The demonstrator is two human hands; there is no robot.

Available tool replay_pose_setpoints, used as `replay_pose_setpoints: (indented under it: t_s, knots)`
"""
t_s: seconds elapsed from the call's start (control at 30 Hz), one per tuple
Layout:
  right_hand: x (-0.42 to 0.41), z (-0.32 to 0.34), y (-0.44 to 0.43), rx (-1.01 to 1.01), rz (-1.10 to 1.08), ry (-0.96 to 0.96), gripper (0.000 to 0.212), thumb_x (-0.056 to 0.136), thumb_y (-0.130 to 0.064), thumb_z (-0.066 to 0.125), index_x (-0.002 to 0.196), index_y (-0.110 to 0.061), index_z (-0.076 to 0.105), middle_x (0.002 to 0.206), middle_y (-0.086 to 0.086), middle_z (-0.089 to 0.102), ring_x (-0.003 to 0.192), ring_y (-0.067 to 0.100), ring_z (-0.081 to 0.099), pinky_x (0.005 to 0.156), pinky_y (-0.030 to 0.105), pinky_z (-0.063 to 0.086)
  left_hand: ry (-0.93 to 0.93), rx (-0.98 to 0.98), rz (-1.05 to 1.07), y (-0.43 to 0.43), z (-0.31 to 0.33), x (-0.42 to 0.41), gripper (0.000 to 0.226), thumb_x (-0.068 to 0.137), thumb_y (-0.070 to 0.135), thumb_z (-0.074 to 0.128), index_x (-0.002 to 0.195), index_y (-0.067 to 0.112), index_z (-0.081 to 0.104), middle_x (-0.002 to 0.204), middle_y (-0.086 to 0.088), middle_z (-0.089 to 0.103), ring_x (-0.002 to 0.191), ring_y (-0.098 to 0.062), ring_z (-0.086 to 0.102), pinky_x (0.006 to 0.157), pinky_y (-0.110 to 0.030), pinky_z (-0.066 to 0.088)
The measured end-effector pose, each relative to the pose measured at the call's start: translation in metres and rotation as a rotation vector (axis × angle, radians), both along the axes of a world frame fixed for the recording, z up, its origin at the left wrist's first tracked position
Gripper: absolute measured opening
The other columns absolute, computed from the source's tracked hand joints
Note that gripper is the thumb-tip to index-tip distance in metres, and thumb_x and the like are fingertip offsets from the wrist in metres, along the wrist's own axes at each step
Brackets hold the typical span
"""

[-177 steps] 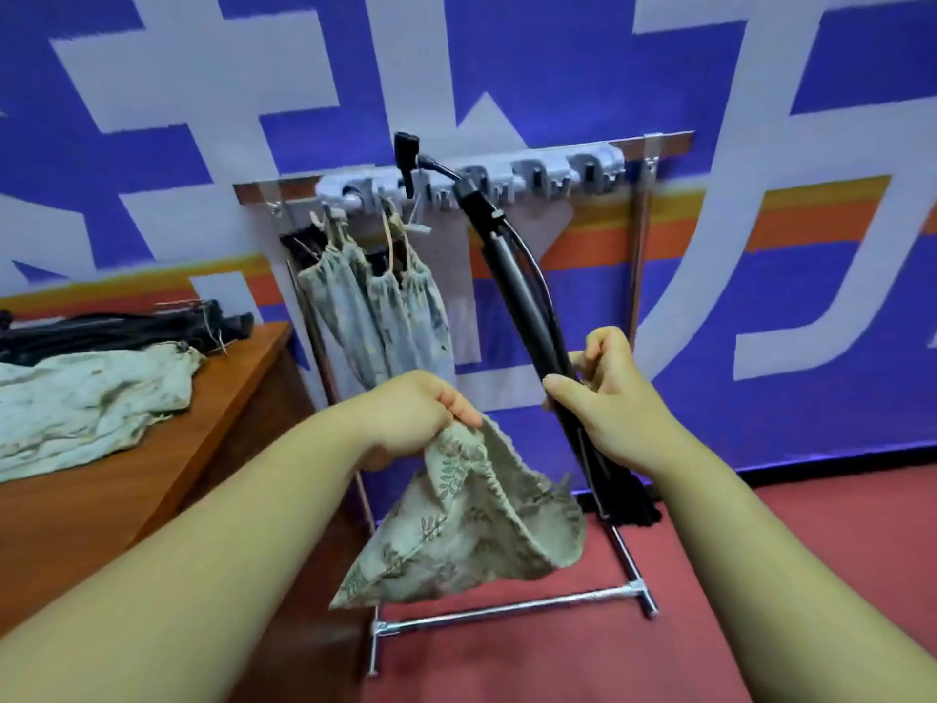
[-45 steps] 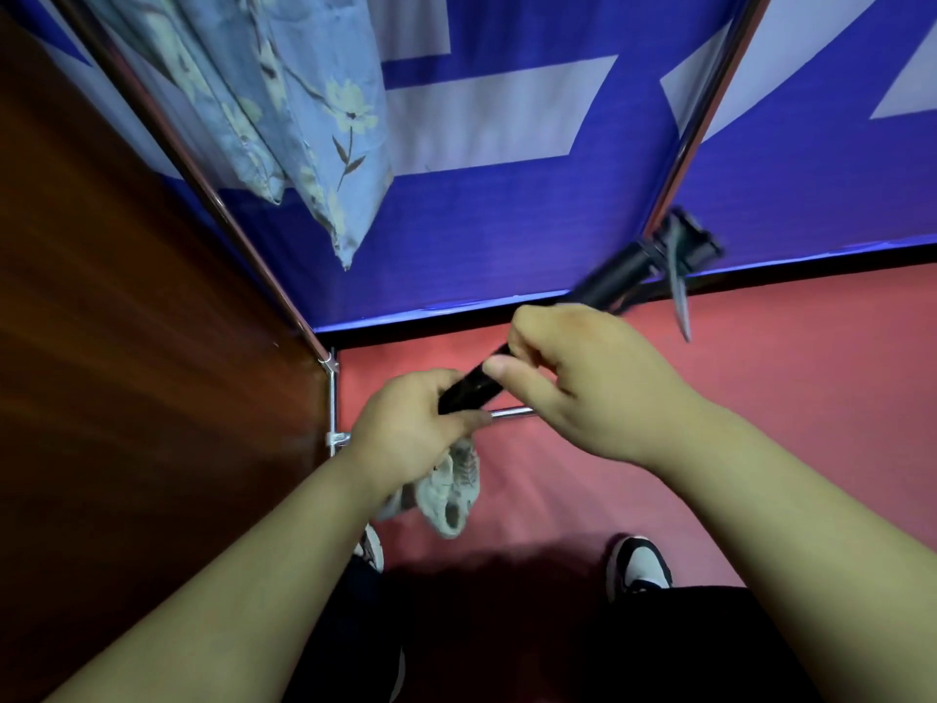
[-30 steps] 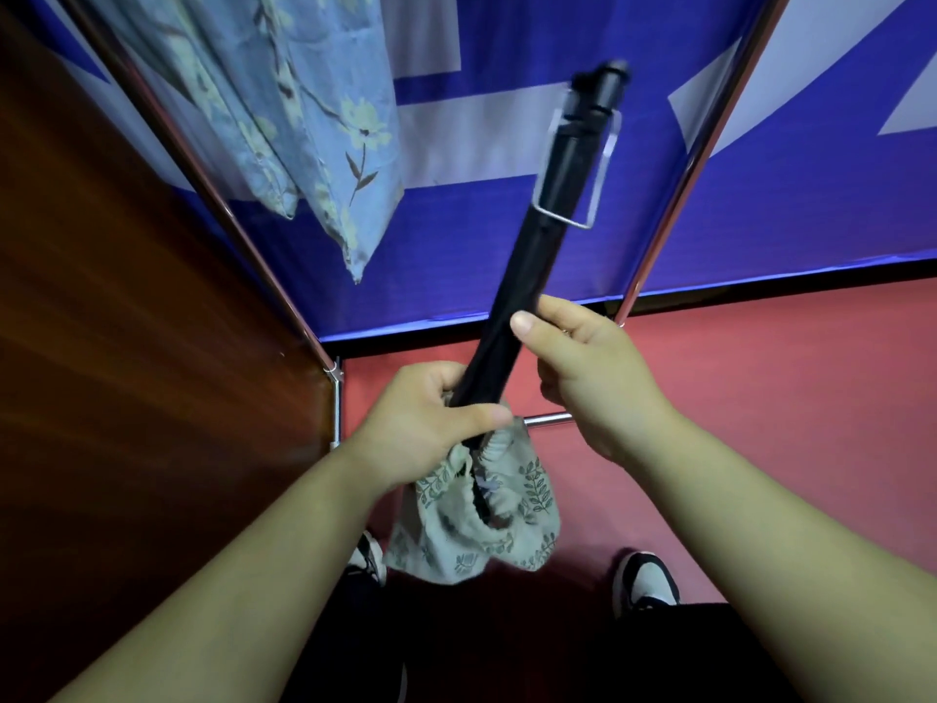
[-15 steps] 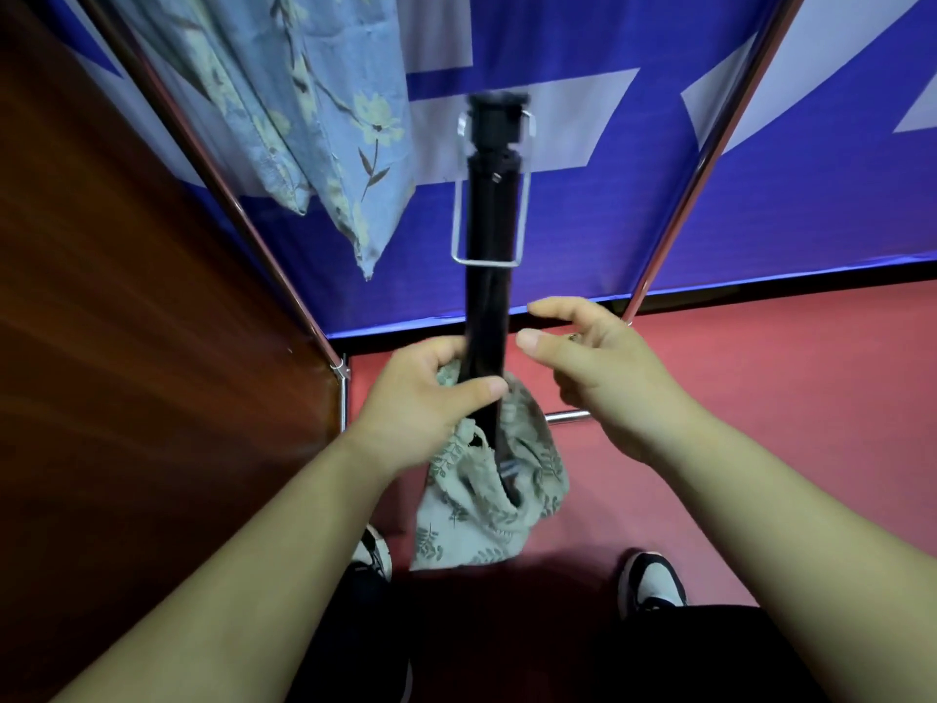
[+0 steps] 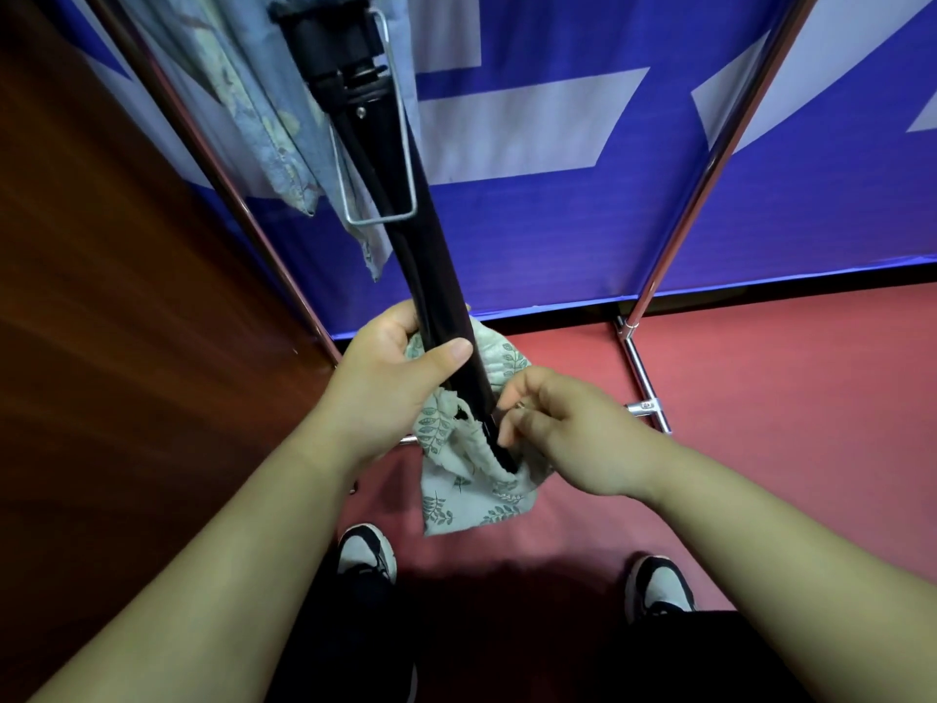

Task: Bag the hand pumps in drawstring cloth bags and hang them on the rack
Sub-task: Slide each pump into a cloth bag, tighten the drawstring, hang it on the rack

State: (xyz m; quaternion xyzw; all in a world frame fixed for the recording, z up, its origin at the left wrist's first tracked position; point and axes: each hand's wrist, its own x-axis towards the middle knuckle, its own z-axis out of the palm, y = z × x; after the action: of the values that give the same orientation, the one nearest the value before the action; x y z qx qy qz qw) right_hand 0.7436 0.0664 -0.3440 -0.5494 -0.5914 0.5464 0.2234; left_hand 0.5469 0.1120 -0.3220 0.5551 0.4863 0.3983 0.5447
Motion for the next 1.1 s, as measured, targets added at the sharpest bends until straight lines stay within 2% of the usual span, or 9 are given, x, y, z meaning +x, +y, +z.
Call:
replay_pose_setpoints:
  t_s: [0.1, 0.27, 0.43, 0.57, 0.7, 0.8, 0.97, 1.07, 1.1]
  knots:
    - [0.002, -0.006, 0.001, 0.095, -0.028, -0.077, 0.013, 0.098, -0.007, 0.054, 0.093, -0.019, 0.053, 0.086, -0.004, 0.077, 0.065, 0.014, 0.068, 0.069, 0.044, 0.06, -0.011, -0.002, -0.013, -0.001, 0.0, -0.001, 0.026, 0.072, 0.036, 0.075, 0.098, 0.04, 0.076, 0.108, 0.001, 0.076, 0.114, -0.03, 0.069, 0.106, -0.06, 0.048]
    - [0.0, -0.001, 0.0, 0.152, -0.036, -0.1, 0.014, 0.091, -0.008, 0.065, 0.087, -0.021, 0.06, 0.077, -0.004, 0.073, 0.06, 0.015, 0.068, 0.066, 0.046, 0.06, -0.042, -0.012, -0.028, -0.003, 0.0, 0.002, 0.029, 0.072, 0.034, 0.076, 0.1, 0.039, 0.076, 0.108, 0.0, 0.075, 0.116, -0.033, 0.068, 0.107, -0.062, 0.047]
    - [-0.005, 0.005, -0.001, 0.171, 0.016, -0.114, 0.011, 0.086, -0.015, 0.073, 0.089, -0.025, 0.076, 0.065, -0.01, 0.068, 0.056, 0.004, 0.062, 0.067, 0.037, 0.06, -0.115, -0.023, -0.004, -0.005, 0.0, 0.007, 0.027, 0.073, 0.023, 0.078, 0.096, 0.038, 0.078, 0.103, 0.001, 0.076, 0.11, -0.027, 0.07, 0.106, -0.058, 0.05]
    - [-0.004, 0.006, 0.0, 0.205, 0.029, -0.126, 0.019, 0.085, -0.012, 0.074, 0.098, -0.025, 0.077, 0.055, -0.016, 0.057, 0.051, 0.002, 0.053, 0.059, 0.022, 0.049, -0.17, -0.044, 0.005, -0.006, 0.0, 0.009, 0.028, 0.072, 0.021, 0.079, 0.095, 0.037, 0.079, 0.101, 0.001, 0.076, 0.106, -0.024, 0.069, 0.105, -0.054, 0.051]
    - [-0.001, 0.005, -0.001, 0.099, 0.08, 0.043, 0.035, 0.083, 0.004, 0.068, 0.11, -0.018, 0.072, 0.071, -0.008, 0.066, 0.061, 0.009, 0.057, 0.061, 0.024, 0.05, -0.213, -0.071, 0.019, -0.006, 0.0, 0.008, 0.028, 0.076, 0.013, 0.076, 0.095, 0.034, 0.079, 0.102, -0.001, 0.076, 0.106, -0.024, 0.07, 0.105, -0.054, 0.051]
    - [0.007, 0.005, 0.002, 0.05, -0.011, 0.151, 0.031, 0.082, 0.006, 0.073, 0.101, -0.018, 0.07, 0.078, -0.004, 0.07, 0.066, 0.014, 0.06, 0.061, 0.03, 0.053, -0.228, -0.087, 0.036, -0.006, 0.0, 0.007, 0.027, 0.08, 0.009, 0.069, 0.096, 0.03, 0.078, 0.103, 0.0, 0.077, 0.106, -0.022, 0.071, 0.105, -0.051, 0.051]
    - [0.024, -0.004, 0.013, 0.31, -0.199, -0.174, 0.032, 0.076, -0.01, 0.082, 0.084, -0.029, 0.057, 0.077, -0.009, 0.063, 0.054, 0.006, 0.054, 0.056, 0.019, 0.043, -0.212, -0.102, 0.045, -0.005, -0.001, 0.005, 0.029, 0.079, 0.01, 0.069, 0.107, 0.02, 0.072, 0.106, 0.002, 0.077, 0.11, -0.021, 0.071, 0.102, -0.045, 0.054]
    - [0.026, -0.012, 0.013, 0.381, -0.211, -0.22, 0.035, 0.076, -0.016, 0.082, 0.088, -0.031, 0.053, 0.091, -0.01, 0.057, 0.058, 0.013, 0.059, 0.058, 0.023, 0.044, -0.226, -0.121, 0.033, -0.005, 0.0, 0.003, 0.031, 0.08, 0.01, 0.069, 0.11, 0.017, 0.069, 0.107, 0.002, 0.077, 0.109, -0.021, 0.071, 0.1, -0.043, 0.055]
    - [0.026, -0.015, 0.013, 0.371, -0.213, -0.217, 0.034, 0.077, -0.018, 0.082, 0.089, -0.032, 0.053, 0.087, -0.012, 0.057, 0.056, 0.012, 0.059, 0.057, 0.024, 0.044, -0.236, -0.13, 0.032, -0.005, -0.001, 0.002, 0.031, 0.079, 0.01, 0.069, 0.11, 0.017, 0.07, 0.108, 0.001, 0.077, 0.11, -0.022, 0.071, 0.1, -0.045, 0.054]
